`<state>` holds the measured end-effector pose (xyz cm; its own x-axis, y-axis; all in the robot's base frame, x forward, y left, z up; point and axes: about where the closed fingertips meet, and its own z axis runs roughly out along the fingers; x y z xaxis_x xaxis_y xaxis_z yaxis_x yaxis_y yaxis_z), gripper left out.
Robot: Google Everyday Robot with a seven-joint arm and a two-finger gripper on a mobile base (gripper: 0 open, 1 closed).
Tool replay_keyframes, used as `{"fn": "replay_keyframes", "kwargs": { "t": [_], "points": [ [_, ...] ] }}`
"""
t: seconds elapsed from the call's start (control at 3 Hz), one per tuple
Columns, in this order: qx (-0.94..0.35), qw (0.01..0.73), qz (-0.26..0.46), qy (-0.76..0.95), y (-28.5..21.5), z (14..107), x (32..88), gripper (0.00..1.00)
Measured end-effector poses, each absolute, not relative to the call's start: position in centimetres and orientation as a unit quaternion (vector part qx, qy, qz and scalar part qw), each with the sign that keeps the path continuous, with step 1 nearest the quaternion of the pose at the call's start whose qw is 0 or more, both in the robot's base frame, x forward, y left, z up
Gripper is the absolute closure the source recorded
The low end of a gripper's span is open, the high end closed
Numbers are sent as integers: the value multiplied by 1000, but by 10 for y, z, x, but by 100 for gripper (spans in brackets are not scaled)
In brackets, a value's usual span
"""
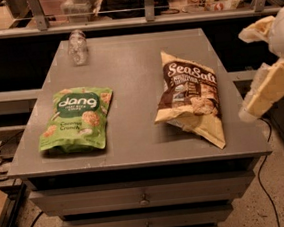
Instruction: Move brown chip bag near water bottle
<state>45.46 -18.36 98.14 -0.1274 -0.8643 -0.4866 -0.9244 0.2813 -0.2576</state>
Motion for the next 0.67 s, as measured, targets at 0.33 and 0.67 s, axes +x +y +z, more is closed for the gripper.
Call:
{"fn": "replay_keyframes", "kwargs": {
  "t": [0.33,0.67],
  "points": [
    [-597,287,58,747,-180,984,454,0],
    [-595,291,69,746,-178,983,456,0]
  ]
}}
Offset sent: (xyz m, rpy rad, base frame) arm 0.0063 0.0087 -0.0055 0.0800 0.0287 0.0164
